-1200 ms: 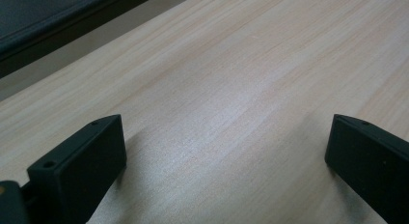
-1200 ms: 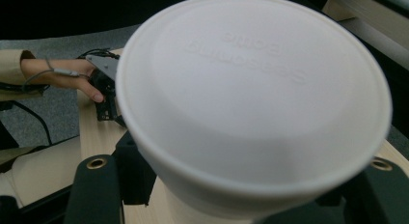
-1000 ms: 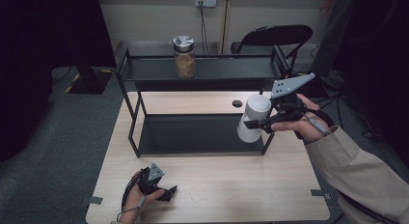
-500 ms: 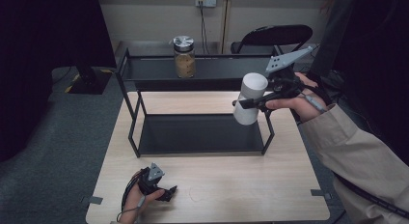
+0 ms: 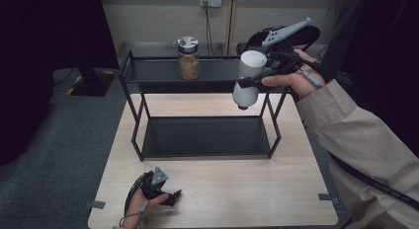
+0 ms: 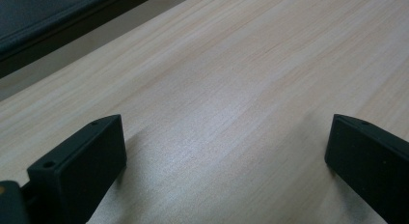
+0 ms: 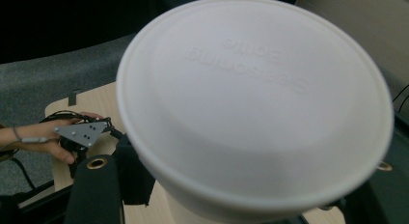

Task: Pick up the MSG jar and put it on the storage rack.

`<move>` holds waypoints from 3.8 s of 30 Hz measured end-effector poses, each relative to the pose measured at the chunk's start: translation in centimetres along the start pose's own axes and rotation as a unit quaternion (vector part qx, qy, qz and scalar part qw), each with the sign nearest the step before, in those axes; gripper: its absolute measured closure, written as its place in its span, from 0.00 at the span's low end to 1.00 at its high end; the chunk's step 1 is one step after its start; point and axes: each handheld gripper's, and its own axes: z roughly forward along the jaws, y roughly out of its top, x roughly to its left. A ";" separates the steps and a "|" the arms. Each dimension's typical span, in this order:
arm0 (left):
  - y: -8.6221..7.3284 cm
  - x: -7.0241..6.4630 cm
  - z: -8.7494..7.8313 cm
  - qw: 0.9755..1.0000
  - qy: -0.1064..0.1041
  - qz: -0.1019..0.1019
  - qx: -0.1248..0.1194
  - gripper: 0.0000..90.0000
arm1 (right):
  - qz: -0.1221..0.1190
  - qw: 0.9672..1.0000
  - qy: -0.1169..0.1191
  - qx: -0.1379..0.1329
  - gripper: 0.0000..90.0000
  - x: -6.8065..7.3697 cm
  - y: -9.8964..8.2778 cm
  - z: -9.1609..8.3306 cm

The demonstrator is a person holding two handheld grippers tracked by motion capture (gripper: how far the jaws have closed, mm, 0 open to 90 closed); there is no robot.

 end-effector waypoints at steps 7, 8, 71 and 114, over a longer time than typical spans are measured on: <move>0.0 0.0 0.0 1.000 0.000 0.000 0.000 0.00 | 0.008 1.000 -0.012 0.005 0.38 -0.3 2.0 1.0; 0.0 0.0 0.0 1.000 0.000 0.000 0.000 0.00 | 0.007 1.000 -0.015 0.005 0.38 -0.4 2.1 1.1; 0.0 0.0 0.0 1.000 0.000 0.000 0.000 0.00 | 0.070 0.993 -0.092 0.011 0.38 -4.3 4.8 7.5; 0.0 0.0 0.0 1.000 0.000 0.000 0.000 0.00 | 0.070 0.991 -0.097 -0.051 0.00 -1.9 -0.1 5.8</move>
